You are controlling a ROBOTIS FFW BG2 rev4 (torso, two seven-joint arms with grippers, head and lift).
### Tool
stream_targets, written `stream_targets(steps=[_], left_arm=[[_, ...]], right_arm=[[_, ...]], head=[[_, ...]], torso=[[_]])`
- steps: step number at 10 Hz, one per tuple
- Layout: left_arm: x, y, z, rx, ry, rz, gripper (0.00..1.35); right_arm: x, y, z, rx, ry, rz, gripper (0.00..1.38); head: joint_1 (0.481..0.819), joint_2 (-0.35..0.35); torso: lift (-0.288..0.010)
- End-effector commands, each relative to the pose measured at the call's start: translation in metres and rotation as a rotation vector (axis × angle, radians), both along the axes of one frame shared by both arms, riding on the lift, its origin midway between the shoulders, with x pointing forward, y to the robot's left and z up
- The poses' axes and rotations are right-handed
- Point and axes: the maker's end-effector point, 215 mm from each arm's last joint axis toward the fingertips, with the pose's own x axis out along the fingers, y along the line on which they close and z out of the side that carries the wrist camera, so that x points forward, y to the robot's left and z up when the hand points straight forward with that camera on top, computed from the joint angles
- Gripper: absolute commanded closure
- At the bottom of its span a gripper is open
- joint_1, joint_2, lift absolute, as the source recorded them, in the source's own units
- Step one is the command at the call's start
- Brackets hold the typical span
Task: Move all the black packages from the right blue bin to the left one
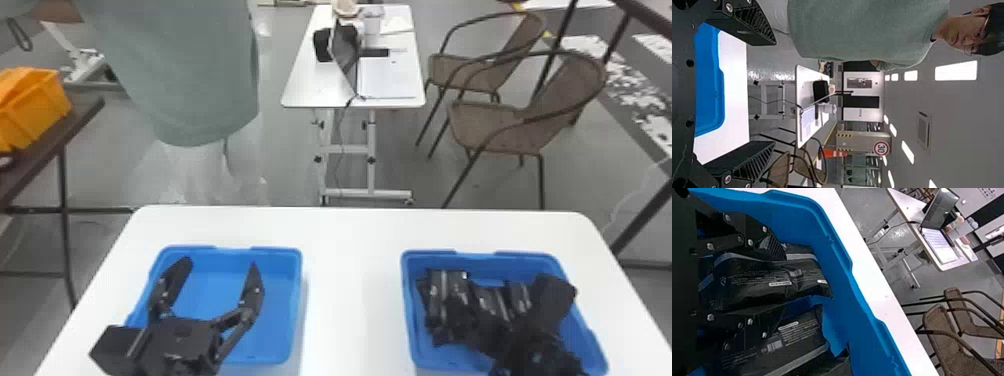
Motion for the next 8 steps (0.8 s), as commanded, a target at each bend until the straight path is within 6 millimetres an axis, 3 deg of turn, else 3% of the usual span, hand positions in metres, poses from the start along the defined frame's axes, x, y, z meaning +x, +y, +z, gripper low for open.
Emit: stream_targets(steps=[1,4,7,8], left_arm=[[0.000,0.000,0.000,0.000,0.000,-0.001,0.12],[0.001,-0.001,0.000,-0.001,-0.001,-0.005,0.12],[0.001,-0.002,0.001,-0.003,-0.004,-0.009,0.12],[0.001,-0.002,0.000,-0.004,-0.004,-0.008,0.12]], right_arm=[[-0.002,0.003,0.003,0.043,0.004,-0.012,1.16],[0.001,0.013,0.019,0.103,-0.012,-0.005,1.19],[-0.013,0.022,0.044,0.139,-0.015,0.034,1.19],[-0.017,0.017,0.044,0.126,-0.009,0.028,1.19]], head=[[0.695,0.067],[0.695,0.073],[0.695,0.086],[0.695,0.090]], torso=[[-0.042],[-0.042],[-0.042],[-0.042]])
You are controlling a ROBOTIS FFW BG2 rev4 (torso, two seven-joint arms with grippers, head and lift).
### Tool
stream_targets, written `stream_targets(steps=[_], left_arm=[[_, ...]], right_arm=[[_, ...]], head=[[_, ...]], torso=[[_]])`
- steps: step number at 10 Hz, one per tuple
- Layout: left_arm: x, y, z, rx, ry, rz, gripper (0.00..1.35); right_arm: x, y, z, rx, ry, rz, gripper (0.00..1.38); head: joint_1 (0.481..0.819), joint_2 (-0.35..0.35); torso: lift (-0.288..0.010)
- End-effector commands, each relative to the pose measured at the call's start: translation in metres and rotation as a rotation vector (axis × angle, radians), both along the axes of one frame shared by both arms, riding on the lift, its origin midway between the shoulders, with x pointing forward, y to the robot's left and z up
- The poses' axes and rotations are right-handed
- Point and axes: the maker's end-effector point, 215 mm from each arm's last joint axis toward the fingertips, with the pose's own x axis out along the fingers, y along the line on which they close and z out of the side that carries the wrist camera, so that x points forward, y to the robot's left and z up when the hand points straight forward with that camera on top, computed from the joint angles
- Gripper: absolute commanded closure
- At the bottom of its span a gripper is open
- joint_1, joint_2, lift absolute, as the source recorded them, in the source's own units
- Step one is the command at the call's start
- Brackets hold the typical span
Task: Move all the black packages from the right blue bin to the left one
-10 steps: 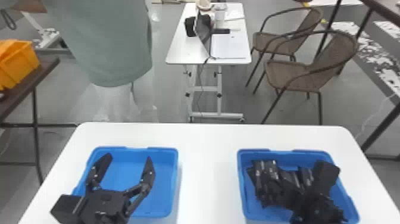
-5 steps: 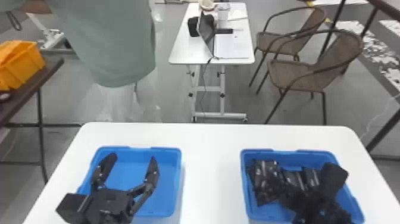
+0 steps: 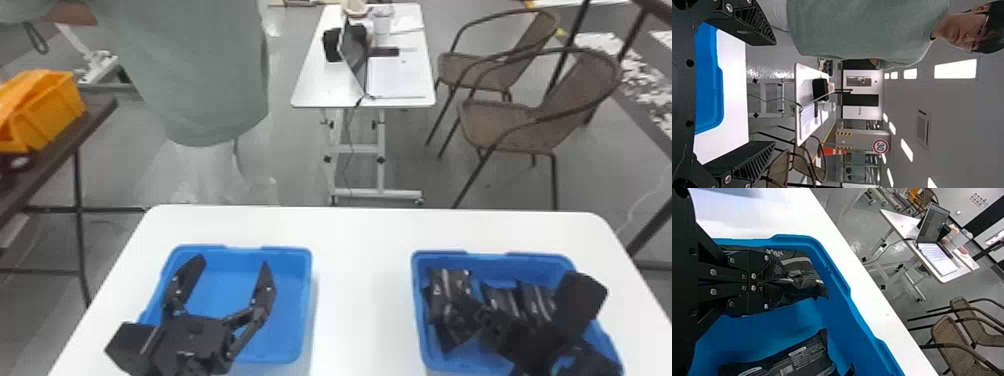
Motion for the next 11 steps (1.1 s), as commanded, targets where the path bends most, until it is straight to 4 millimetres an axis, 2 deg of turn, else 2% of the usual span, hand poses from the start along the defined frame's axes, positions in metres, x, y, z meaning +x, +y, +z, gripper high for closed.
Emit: stream_targets(steps=[1,4,5,6,7,9,11], left_arm=[[0.000,0.000,0.000,-0.002,0.000,-0.001,0.12],[0.000,0.000,0.001,-0.002,-0.003,-0.002,0.12],[0.000,-0.001,0.000,-0.002,-0.003,-0.004,0.12],[0.000,-0.001,0.000,-0.004,-0.003,-0.003,0.12],[0.000,-0.001,0.000,-0.002,-0.003,-0.003,0.12],[0.000,0.000,0.001,-0.001,-0.005,-0.002,0.12],[0.000,0.001,0.001,-0.002,-0.007,0.000,0.12]], right_arm=[[-0.006,-0.005,-0.005,-0.004,0.015,-0.005,1.19],[-0.008,-0.009,-0.008,-0.015,0.023,-0.013,1.19],[-0.010,-0.007,-0.009,-0.013,0.035,-0.002,0.91],[-0.012,-0.006,-0.010,-0.012,0.039,0.001,0.44],[-0.010,-0.009,-0.006,-0.034,0.032,-0.001,0.19],[-0.011,-0.006,-0.005,-0.030,0.037,-0.010,0.54],[-0.021,-0.005,-0.007,-0.032,0.053,-0.029,0.31]], head=[[0.695,0.089],[0.695,0.078],[0.695,0.077],[0.695,0.078],[0.695,0.080],[0.695,0.077],[0.695,0.079]], torso=[[-0.042],[-0.042],[-0.042],[-0.042],[-0.042],[-0.042],[-0.042]])
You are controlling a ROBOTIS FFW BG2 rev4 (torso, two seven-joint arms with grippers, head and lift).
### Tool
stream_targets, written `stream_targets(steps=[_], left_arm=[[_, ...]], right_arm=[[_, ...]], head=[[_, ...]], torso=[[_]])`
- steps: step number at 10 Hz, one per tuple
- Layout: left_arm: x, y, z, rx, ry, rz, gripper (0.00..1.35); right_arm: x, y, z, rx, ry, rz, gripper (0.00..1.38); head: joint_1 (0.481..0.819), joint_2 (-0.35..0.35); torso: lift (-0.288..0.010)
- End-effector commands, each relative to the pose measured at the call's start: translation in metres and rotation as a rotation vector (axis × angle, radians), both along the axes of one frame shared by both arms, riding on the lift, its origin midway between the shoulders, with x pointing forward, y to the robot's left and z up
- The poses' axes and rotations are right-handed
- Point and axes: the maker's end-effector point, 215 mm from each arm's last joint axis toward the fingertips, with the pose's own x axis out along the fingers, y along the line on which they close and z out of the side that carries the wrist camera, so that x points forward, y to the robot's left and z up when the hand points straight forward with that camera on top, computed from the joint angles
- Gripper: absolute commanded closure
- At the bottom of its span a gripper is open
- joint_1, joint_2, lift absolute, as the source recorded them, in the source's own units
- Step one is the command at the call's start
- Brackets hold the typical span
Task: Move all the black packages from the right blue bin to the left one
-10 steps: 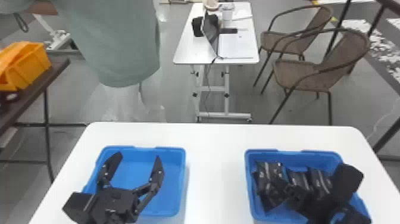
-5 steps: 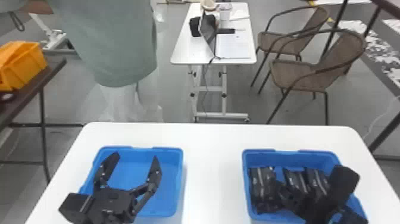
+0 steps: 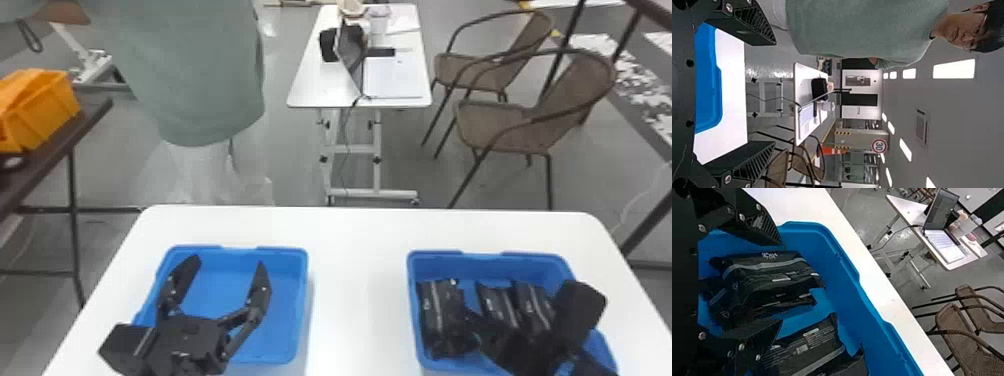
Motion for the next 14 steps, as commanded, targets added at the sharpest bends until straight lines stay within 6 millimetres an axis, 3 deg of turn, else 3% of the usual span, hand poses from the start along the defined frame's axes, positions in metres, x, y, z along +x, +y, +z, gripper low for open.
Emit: stream_targets(steps=[1,4,9,10,12,14], left_arm=[[0.000,0.001,0.000,-0.001,-0.001,0.002,0.12],[0.000,0.001,0.000,-0.001,-0.001,0.002,0.12],[0.000,-0.001,0.001,-0.001,-0.006,-0.002,0.12],[0.000,0.000,0.001,0.001,-0.006,-0.002,0.12],[0.000,0.000,0.000,-0.004,-0.007,-0.003,0.12],[0.000,-0.001,0.000,-0.007,-0.009,-0.003,0.12]], right_arm=[[-0.002,0.001,-0.001,0.005,0.001,-0.009,0.21],[0.009,0.007,0.001,0.018,-0.013,-0.010,0.21],[0.002,0.026,-0.017,0.071,0.026,-0.001,0.43],[0.001,0.026,-0.019,0.069,0.031,-0.001,0.57],[0.002,0.027,-0.016,0.081,0.024,-0.002,1.09],[0.006,0.028,-0.005,0.092,0.004,0.010,1.13]], head=[[0.695,0.081],[0.695,0.087],[0.695,0.109],[0.695,0.114],[0.695,0.116],[0.695,0.118]], torso=[[-0.042],[-0.042],[-0.042],[-0.042],[-0.042],[-0.042]])
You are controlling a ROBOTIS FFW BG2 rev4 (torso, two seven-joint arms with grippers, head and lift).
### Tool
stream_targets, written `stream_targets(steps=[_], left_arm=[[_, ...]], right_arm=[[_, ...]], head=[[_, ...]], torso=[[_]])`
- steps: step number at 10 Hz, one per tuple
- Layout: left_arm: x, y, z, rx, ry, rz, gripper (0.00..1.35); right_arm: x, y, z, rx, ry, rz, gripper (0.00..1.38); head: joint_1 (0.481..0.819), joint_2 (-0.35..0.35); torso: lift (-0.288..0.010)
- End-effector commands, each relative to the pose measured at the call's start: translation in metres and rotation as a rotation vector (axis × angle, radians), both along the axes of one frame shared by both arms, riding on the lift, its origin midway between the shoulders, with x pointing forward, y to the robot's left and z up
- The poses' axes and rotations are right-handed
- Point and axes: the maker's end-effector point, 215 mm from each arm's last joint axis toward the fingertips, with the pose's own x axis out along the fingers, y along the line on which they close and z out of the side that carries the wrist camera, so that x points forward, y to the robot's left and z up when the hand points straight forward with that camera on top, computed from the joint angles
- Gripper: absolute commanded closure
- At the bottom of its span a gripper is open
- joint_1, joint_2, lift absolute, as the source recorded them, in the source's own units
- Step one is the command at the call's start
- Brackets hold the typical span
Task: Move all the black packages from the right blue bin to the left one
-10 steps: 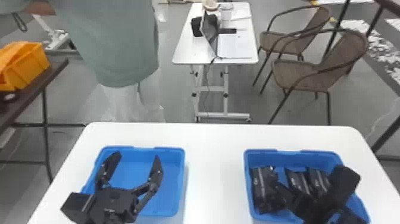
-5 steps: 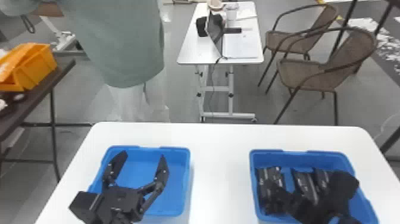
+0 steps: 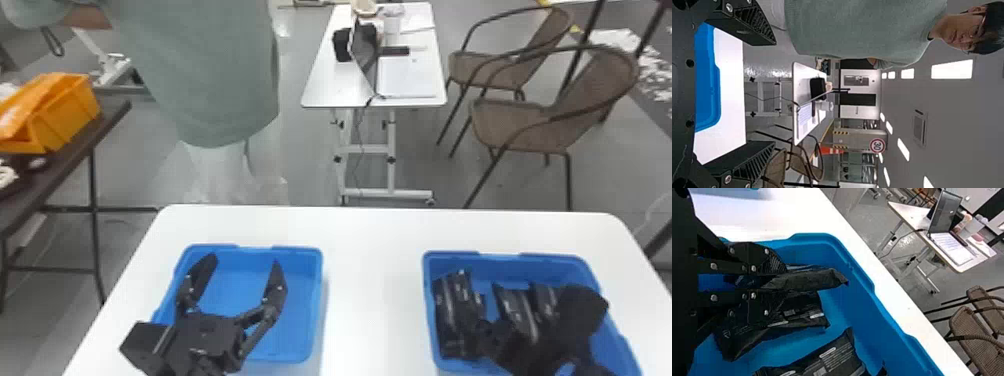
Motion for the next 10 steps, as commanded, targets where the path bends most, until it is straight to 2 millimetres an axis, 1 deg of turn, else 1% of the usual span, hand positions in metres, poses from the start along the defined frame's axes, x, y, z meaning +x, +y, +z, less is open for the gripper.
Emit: stream_targets(steps=[1,2,3,4,5,6,7,8,9,10], left_arm=[[0.000,0.000,0.000,0.000,-0.002,0.000,0.12],[0.000,0.000,0.000,-0.002,-0.002,0.001,0.12],[0.000,0.000,0.000,-0.002,-0.002,0.001,0.12],[0.001,0.000,0.001,-0.001,-0.002,0.003,0.12],[0.003,0.000,0.001,-0.005,0.000,0.010,0.12],[0.004,0.001,-0.003,-0.026,0.015,0.025,0.12],[0.006,0.005,-0.001,-0.044,0.013,0.041,0.12],[0.012,0.008,0.005,-0.090,0.003,0.059,0.11],[0.024,0.007,0.005,-0.150,0.024,0.057,0.11],[0.032,0.002,0.006,-0.200,0.049,0.039,0.11]], right_arm=[[0.000,0.001,0.004,0.011,-0.008,0.004,1.13],[-0.002,0.004,0.008,0.035,-0.014,0.008,1.13],[-0.006,0.006,0.016,0.054,-0.025,0.020,1.13],[-0.009,0.006,0.030,0.077,-0.047,0.035,1.13],[-0.010,0.005,0.052,0.108,-0.084,0.069,1.13],[-0.007,0.004,0.076,0.117,-0.123,0.122,1.13],[-0.001,0.008,0.100,0.146,-0.166,0.181,1.13],[0.009,0.018,0.124,0.171,-0.224,0.235,1.13],[0.022,0.040,0.146,0.239,-0.314,0.340,1.13],[0.035,0.064,0.154,0.283,-0.383,0.457,1.13]], head=[[0.695,0.118],[0.695,0.118],[0.695,0.121],[0.695,0.126],[0.695,0.127],[0.695,0.129],[0.695,0.130],[0.695,0.133],[0.695,0.145],[0.695,0.156]], torso=[[-0.042],[-0.042],[-0.042],[-0.042],[-0.042],[-0.042],[-0.042],[-0.042],[-0.042],[-0.042]])
